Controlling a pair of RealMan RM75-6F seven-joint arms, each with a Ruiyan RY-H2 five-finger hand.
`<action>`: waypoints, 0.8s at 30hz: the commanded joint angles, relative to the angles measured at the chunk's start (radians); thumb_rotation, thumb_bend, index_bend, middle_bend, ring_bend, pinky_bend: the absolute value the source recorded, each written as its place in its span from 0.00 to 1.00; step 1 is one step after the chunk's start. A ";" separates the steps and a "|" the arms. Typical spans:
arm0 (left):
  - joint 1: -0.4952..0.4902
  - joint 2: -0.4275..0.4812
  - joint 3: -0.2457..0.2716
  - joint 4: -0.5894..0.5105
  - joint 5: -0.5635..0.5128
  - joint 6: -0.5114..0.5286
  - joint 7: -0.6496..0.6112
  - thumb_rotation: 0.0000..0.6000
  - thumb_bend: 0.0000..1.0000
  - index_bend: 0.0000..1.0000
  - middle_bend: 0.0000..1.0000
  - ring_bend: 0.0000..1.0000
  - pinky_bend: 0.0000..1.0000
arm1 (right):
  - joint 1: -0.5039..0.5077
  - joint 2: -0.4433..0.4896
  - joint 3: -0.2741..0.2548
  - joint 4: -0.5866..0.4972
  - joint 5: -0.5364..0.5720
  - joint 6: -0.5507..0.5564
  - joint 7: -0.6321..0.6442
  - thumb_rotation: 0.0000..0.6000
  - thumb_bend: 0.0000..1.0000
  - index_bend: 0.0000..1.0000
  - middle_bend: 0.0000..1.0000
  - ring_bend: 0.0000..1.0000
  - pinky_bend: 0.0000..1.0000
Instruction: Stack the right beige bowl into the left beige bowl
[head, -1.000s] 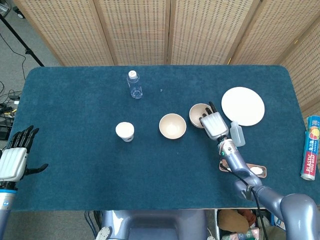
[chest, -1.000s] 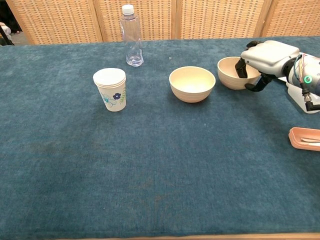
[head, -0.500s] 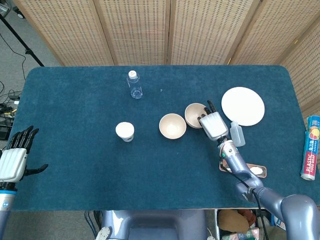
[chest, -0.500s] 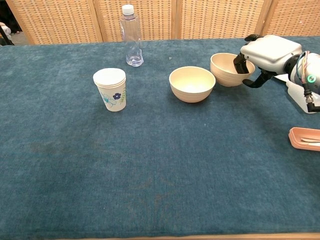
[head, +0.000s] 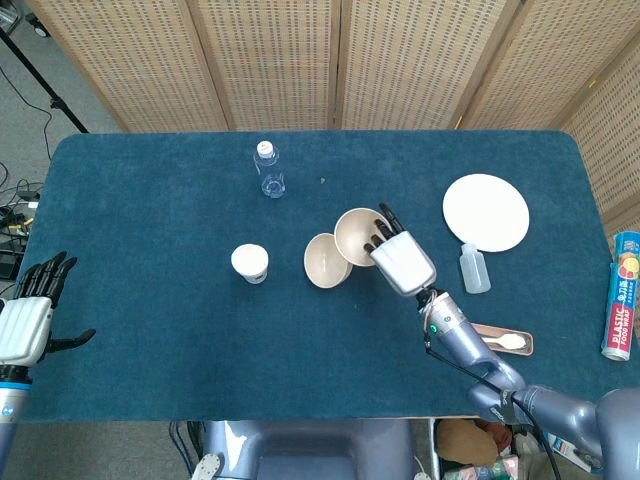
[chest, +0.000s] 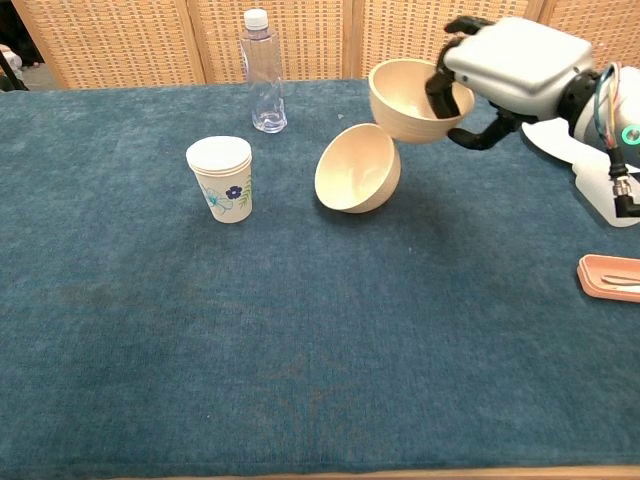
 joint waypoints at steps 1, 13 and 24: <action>0.003 0.006 0.003 -0.003 0.007 0.005 -0.009 1.00 0.00 0.00 0.00 0.00 0.00 | 0.038 0.020 0.026 -0.088 0.017 -0.035 -0.130 1.00 0.46 0.67 0.55 0.23 0.00; 0.009 0.022 0.008 -0.007 0.017 0.012 -0.039 1.00 0.00 0.00 0.00 0.00 0.00 | 0.139 -0.037 0.113 0.039 0.129 -0.131 -0.269 1.00 0.47 0.67 0.54 0.24 0.00; 0.005 0.019 0.009 -0.007 0.012 0.002 -0.029 1.00 0.00 0.00 0.00 0.00 0.00 | 0.142 0.011 0.107 -0.003 0.112 -0.101 -0.268 1.00 0.47 0.67 0.55 0.24 0.00</action>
